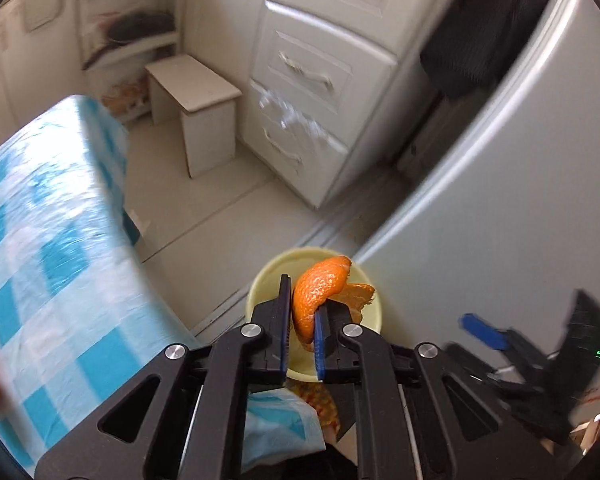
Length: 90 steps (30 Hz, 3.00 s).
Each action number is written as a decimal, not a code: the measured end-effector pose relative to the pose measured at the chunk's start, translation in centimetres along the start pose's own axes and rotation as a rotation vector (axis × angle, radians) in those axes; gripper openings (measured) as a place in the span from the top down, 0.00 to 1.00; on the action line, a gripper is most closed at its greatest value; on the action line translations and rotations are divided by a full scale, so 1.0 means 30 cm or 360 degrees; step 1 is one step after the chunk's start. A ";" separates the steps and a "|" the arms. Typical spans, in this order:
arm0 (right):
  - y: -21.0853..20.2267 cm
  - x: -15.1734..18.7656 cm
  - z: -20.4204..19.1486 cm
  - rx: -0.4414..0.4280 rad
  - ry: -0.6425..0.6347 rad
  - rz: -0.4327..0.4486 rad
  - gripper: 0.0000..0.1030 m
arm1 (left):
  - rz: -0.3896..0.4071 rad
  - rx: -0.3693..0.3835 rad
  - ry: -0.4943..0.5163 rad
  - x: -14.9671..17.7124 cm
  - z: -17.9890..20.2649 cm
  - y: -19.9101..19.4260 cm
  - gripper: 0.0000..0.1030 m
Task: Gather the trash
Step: 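Carry the bottle and peel to the yellow bucket and release both, then move both grippers back over the table toward the remaining orange peel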
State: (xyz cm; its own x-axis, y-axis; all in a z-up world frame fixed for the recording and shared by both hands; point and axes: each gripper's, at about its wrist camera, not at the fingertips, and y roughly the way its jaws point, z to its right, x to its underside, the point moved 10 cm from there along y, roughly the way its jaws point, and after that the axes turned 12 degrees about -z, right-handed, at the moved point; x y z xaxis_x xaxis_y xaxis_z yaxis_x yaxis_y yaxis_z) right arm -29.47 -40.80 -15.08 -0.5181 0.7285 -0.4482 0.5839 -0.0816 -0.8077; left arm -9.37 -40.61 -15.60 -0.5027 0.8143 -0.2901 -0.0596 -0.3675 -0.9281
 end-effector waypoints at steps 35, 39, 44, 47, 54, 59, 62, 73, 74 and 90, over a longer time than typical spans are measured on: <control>-0.108 0.053 -0.832 0.0040 -0.0512 0.0351 0.07 | 0.0630 -0.0739 -0.0791 0.631 -0.785 -0.708 0.08; -0.092 0.070 -0.850 0.0080 -0.0533 0.0326 0.07 | 0.0644 -0.0739 -0.0829 0.660 -0.806 -0.727 0.08; -0.074 0.076 -0.866 0.0134 -0.0567 0.0305 0.07 | 0.0635 -0.0727 -0.0878 0.694 -0.842 -0.743 0.08; -0.057 0.086 -0.884 0.0172 -0.0606 0.0280 0.07 | 0.0629 -0.0718 -0.0909 0.714 -0.862 -0.750 0.08; -0.022 0.107 -0.906 0.0215 -0.0657 0.0230 0.07 | 0.0574 -0.0684 -0.0952 0.748 -0.899 -0.734 0.08; 0.021 0.097 -0.946 0.0119 -0.0656 0.0137 0.07 | 0.0500 -0.0635 -0.1022 0.787 -0.942 -0.713 0.07; 0.058 0.082 -1.042 0.0022 -0.0712 0.0148 0.07 | 0.0506 -0.0575 -0.1147 0.837 -1.002 -0.727 0.08; 0.457 0.142 -1.234 -0.0254 -0.0764 -0.0345 0.08 | 0.0512 -0.0495 -0.1448 1.016 -1.189 -0.763 0.08; 0.473 0.137 -1.238 -0.0272 -0.0742 -0.0364 0.08 | 0.0498 -0.0502 -0.1447 1.018 -1.196 -0.758 0.08; 0.614 0.109 -1.271 -0.0425 -0.0665 -0.0605 0.90 | 0.0258 -0.0664 -0.1356 0.945 -1.246 -0.652 0.08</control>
State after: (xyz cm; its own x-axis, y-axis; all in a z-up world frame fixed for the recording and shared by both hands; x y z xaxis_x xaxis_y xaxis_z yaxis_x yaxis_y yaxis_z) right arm 3.41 -13.99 -16.82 -0.8894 0.3413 -0.3040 0.4190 0.3432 -0.8406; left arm 9.78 6.46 -14.41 -0.9453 0.1077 -0.3080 0.2947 -0.1238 -0.9475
